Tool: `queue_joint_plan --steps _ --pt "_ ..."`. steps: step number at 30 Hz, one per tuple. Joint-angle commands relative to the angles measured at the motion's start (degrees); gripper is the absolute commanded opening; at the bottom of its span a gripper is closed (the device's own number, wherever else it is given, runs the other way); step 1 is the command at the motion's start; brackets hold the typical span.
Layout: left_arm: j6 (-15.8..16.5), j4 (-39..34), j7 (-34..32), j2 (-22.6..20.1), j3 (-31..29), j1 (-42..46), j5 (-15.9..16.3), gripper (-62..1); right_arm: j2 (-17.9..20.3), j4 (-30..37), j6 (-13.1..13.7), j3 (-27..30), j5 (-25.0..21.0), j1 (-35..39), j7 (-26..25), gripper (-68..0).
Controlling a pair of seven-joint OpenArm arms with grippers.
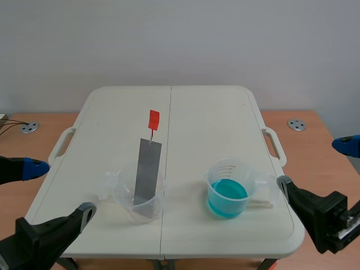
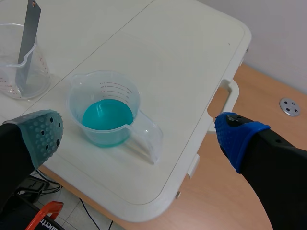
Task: Hold the metal plate by the orange handle, dip it into the blue solution, take it out and point at it, then put the plate back in the beaker on the left.
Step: 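Lift the metal plate out of the left beaker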
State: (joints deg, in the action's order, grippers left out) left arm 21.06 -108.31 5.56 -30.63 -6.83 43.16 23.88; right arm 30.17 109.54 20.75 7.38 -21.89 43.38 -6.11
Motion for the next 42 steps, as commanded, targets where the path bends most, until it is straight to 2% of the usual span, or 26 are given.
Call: queue_joint_plan --steps 1,4,5,15,20,28,34,39,42 --pt "0.0 -0.4 -1.0 0.2 -0.2 -0.2 0.3 -12.1 0.4 0.9 0.0 -0.1 -0.4 -0.4 -0.7 -1.2" --pt "0.0 -0.4 -1.0 0.2 -0.3 -0.2 0.3 -50.6 0.4 0.9 0.0 -0.1 -0.4 -0.4 -0.7 -1.2" --pt "0.0 -0.4 -0.9 0.2 -0.3 -0.2 0.3 -60.6 0.4 0.9 0.0 -0.1 -0.4 -0.4 -0.7 -1.2" --pt "0.0 -0.4 -0.9 0.1 -0.3 -0.1 0.2 -59.0 0.4 0.9 0.0 -0.1 -0.4 -0.4 -0.7 -1.2" --pt "-0.4 -0.4 0.2 0.1 -1.0 2.7 -5.4 -59.0 0.4 0.9 0.0 -0.1 -0.4 -0.5 -0.7 -1.2" --pt "-0.4 0.1 3.1 0.1 -1.2 12.2 -10.3 -59.0 0.4 0.9 1.4 -0.1 -0.5 -0.6 -1.2 -1.2" --pt "-0.4 5.5 3.4 0.2 -1.2 17.1 -10.4 -59.0 0.4 0.9 1.6 -0.3 -0.4 -2.9 -1.1 -1.2" --pt "-0.4 13.0 3.3 0.2 -1.1 17.3 -10.5 -59.0 0.4 0.9 1.6 -1.3 -0.5 -5.9 -0.9 -1.2" --pt "-0.4 17.2 3.2 0.2 -1.0 17.3 -11.8 -59.1 0.4 0.9 1.8 -3.1 -0.5 -8.2 0.0 -1.2"
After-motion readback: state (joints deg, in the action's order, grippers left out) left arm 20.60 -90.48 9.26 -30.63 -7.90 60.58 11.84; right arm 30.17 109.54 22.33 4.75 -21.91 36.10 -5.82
